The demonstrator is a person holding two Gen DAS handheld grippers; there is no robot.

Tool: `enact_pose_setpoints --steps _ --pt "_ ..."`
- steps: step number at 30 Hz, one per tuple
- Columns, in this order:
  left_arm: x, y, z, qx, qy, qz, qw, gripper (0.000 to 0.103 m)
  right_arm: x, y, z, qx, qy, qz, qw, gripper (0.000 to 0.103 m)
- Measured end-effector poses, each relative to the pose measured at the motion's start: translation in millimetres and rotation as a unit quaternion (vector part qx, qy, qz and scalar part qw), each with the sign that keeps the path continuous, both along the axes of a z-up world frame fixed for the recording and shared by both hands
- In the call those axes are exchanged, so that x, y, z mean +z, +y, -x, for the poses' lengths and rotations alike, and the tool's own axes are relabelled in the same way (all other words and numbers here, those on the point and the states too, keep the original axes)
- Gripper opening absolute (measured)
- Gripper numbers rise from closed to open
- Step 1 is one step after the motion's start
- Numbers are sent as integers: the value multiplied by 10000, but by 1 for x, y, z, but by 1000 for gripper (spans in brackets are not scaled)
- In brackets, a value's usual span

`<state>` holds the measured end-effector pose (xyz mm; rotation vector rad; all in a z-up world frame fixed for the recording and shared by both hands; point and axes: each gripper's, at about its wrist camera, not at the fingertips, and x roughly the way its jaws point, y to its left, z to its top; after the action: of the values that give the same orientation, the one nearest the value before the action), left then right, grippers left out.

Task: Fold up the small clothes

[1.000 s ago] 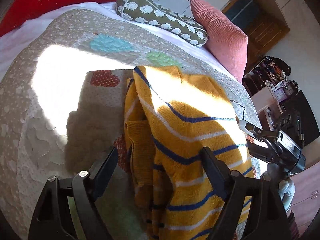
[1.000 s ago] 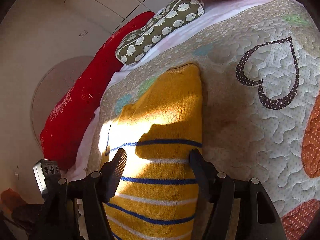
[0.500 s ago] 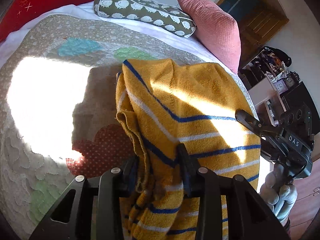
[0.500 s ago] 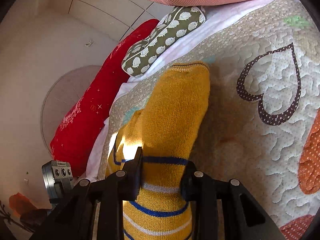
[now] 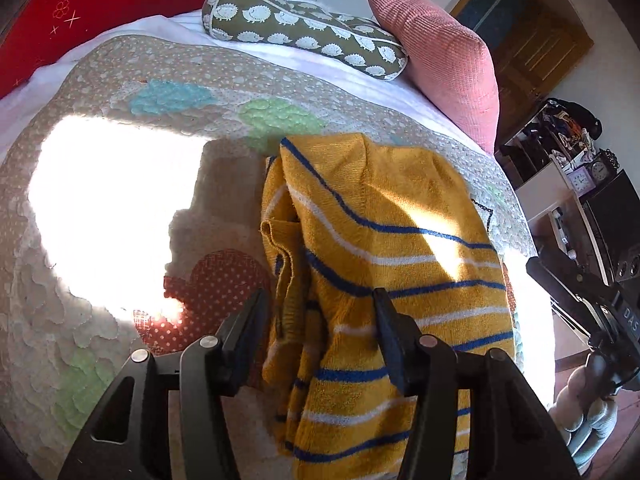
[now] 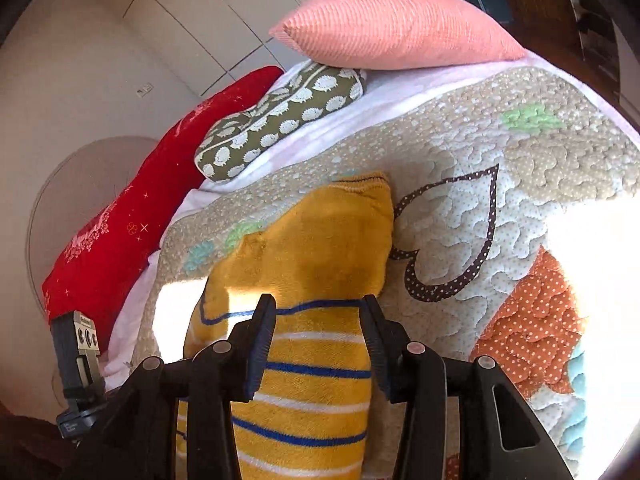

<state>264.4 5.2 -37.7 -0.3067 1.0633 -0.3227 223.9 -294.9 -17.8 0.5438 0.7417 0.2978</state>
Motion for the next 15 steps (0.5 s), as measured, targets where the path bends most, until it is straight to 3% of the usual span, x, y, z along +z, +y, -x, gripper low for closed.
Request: enact_pose_setpoints --steps 4,11,15 --pt "6 23 30 241 -215 -91 9994 54 7 23 46 554 -175 -345 9977 47" --pt "15 65 96 742 -457 -400 9954 54 -55 50 39 622 501 0 9968 45" --pt "22 85 138 1026 -718 -747 9893 63 -17 72 59 574 35 636 9963 45"
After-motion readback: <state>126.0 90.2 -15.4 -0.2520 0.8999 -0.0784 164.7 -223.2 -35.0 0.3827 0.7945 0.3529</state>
